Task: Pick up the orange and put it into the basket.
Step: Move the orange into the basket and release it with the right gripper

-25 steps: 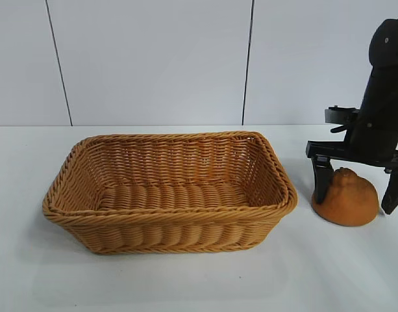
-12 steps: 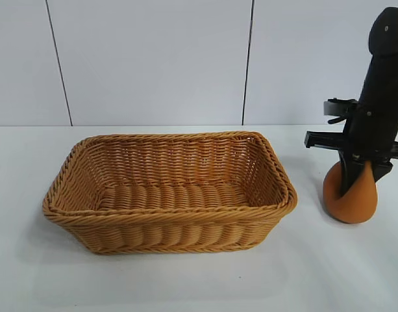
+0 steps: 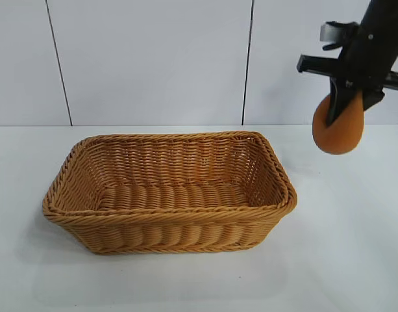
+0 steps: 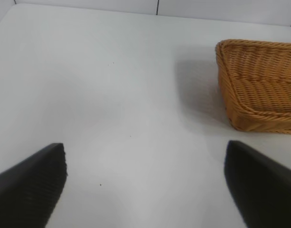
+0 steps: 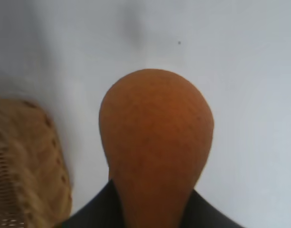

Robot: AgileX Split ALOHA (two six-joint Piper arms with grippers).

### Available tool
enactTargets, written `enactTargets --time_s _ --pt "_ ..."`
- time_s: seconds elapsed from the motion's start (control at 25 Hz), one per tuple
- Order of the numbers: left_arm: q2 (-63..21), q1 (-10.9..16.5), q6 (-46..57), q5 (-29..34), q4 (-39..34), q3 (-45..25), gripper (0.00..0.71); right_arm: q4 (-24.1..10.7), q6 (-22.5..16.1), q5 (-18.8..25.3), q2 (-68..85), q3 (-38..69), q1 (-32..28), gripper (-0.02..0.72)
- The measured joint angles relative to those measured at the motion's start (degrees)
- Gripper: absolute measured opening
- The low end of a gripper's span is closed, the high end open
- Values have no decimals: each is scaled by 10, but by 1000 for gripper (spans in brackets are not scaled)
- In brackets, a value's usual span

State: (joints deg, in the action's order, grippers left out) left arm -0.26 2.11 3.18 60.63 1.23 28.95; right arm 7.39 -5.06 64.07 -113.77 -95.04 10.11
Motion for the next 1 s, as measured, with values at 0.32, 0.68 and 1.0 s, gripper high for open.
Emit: enactTargets --time_s 0.32,0.68,1.0 --pt "0 0 0 0 0 0 644 45 1 -16 14 -25 126 73" --pt "0 0 0 0 0 0 644 65 0 -128 -32 -26 247 73" --pt "0 0 0 0 0 0 644 66 0 -151 -116 -26 258 73"
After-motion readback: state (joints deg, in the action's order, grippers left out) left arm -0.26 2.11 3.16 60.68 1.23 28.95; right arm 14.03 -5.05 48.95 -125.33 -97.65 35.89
